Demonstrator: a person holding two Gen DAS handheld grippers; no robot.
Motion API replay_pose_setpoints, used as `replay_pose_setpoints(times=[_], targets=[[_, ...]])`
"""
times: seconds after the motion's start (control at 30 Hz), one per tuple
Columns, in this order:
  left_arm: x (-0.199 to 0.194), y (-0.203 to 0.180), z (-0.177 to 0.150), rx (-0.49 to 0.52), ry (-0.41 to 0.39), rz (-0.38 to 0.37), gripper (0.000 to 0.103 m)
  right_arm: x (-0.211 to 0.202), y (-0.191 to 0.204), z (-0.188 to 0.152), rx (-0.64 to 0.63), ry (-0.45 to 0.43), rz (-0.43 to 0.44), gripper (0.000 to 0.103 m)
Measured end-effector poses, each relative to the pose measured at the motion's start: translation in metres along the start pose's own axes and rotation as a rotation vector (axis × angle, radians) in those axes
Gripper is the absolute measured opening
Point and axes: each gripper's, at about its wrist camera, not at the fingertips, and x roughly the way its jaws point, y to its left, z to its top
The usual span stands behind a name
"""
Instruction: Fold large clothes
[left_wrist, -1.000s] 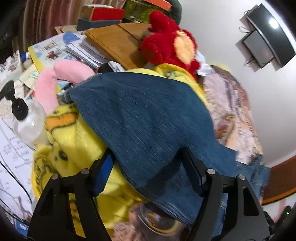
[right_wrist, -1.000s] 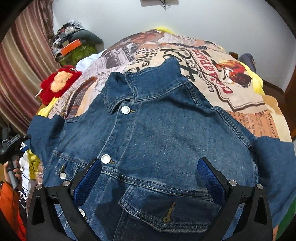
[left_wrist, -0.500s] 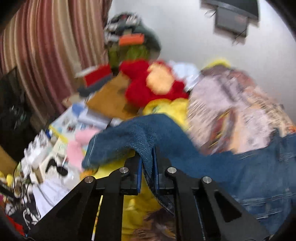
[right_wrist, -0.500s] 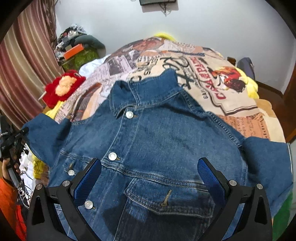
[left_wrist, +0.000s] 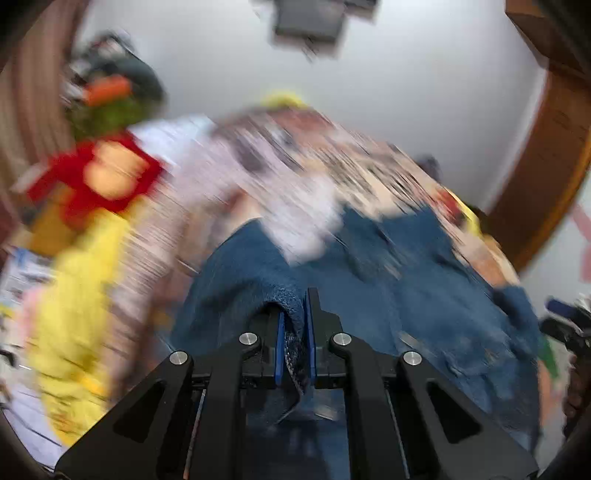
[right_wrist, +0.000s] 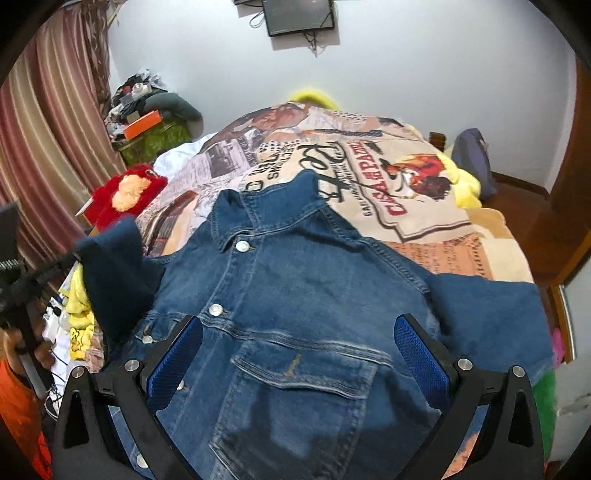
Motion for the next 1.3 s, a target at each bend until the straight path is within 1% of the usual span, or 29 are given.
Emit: replay_pose_setpoints(times=[0.03, 0.13, 0.23, 0.27, 0.3, 0.33, 0.37, 0.4, 0.43, 0.47, 0.53, 0.6, 0.67, 0.7, 0.73, 0.77, 0.83, 0.87, 0.9, 0.93, 1.03, 1.13, 1.23, 1.3], targets=[[0.014, -0.011, -0.007, 0.006, 0.051, -0.043, 0.009, -0.003, -0.003, -0.001, 0.007, 0.000, -0.003, 0.103], [0.043, -0.039, -0.028, 0.030, 0.170, -0.083, 0.009, -0.008, -0.013, -0.005, 0.027, 0.004, -0.013, 0.103], [0.066, -0.058, -0.048, 0.053, 0.266, -0.098, 0.010, -0.011, -0.021, -0.009, 0.041, 0.008, -0.022, 0.103], [0.069, -0.061, -0.052, 0.066, 0.280, -0.092, 0.014, -0.011, -0.023, -0.011, 0.044, 0.010, -0.022, 0.103], [0.068, -0.066, -0.057, 0.091, 0.278, -0.076, 0.016, -0.011, -0.025, -0.012, 0.045, 0.012, -0.023, 0.103], [0.066, -0.070, -0.059, 0.111, 0.271, -0.063, 0.026, -0.011, -0.026, -0.014, 0.047, 0.014, -0.025, 0.103], [0.062, -0.073, -0.061, 0.131, 0.274, -0.063, 0.038, -0.010, -0.026, -0.015, 0.047, 0.018, -0.025, 0.103], [0.057, -0.072, -0.062, 0.140, 0.282, -0.077, 0.043, -0.009, -0.027, -0.015, 0.046, 0.022, -0.025, 0.103], [0.052, -0.073, -0.063, 0.144, 0.287, -0.098, 0.046, -0.007, -0.027, -0.016, 0.045, 0.027, -0.025, 0.103], [0.045, -0.072, -0.064, 0.150, 0.284, -0.102, 0.046, -0.005, -0.026, -0.016, 0.044, 0.033, -0.024, 0.103], [0.033, -0.069, -0.062, 0.166, 0.267, -0.088, 0.046, -0.002, -0.024, -0.018, 0.041, 0.039, -0.020, 0.103], [0.016, -0.059, -0.058, 0.159, 0.233, -0.078, 0.050, 0.002, -0.021, -0.017, 0.036, 0.042, -0.012, 0.103], [0.000, -0.041, -0.048, 0.118, 0.189, -0.064, 0.063, 0.006, -0.017, -0.016, 0.032, 0.045, -0.005, 0.103], [-0.006, -0.030, -0.043, 0.090, 0.169, -0.056, 0.066, 0.009, -0.015, -0.015, 0.029, 0.046, 0.000, 0.103], [-0.012, -0.016, -0.037, 0.055, 0.148, -0.041, 0.074, 0.011, -0.013, -0.014, 0.027, 0.047, 0.003, 0.103], [-0.016, 0.001, -0.032, 0.012, 0.127, -0.019, 0.077, 0.014, -0.011, -0.013, 0.025, 0.050, 0.006, 0.103], [-0.016, 0.031, -0.027, -0.062, 0.111, 0.028, 0.079, 0.019, -0.007, -0.011, 0.023, 0.056, 0.013, 0.103], [-0.014, 0.049, -0.026, -0.111, 0.119, 0.054, 0.079, 0.023, -0.005, -0.010, 0.022, 0.061, 0.017, 0.103], [-0.010, 0.067, -0.026, -0.160, 0.130, 0.065, 0.079, 0.025, -0.003, -0.009, 0.023, 0.064, 0.021, 0.103], [-0.006, 0.082, -0.027, -0.203, 0.144, 0.061, 0.079, 0.027, -0.001, -0.009, 0.023, 0.066, 0.026, 0.103], [0.015, 0.126, -0.040, -0.342, 0.220, 0.016, 0.079, 0.034, 0.004, -0.008, 0.023, 0.075, 0.034, 0.103], [0.037, 0.151, -0.059, -0.464, 0.273, -0.036, 0.079, 0.040, 0.006, -0.008, 0.021, 0.086, 0.033, 0.103], [0.055, 0.163, -0.074, -0.552, 0.309, -0.103, 0.078, 0.045, 0.005, -0.007, 0.022, 0.097, 0.028, 0.103], [0.065, 0.166, -0.081, -0.615, 0.335, -0.174, 0.078, 0.047, 0.002, -0.007, 0.028, 0.103, 0.023, 0.103]])
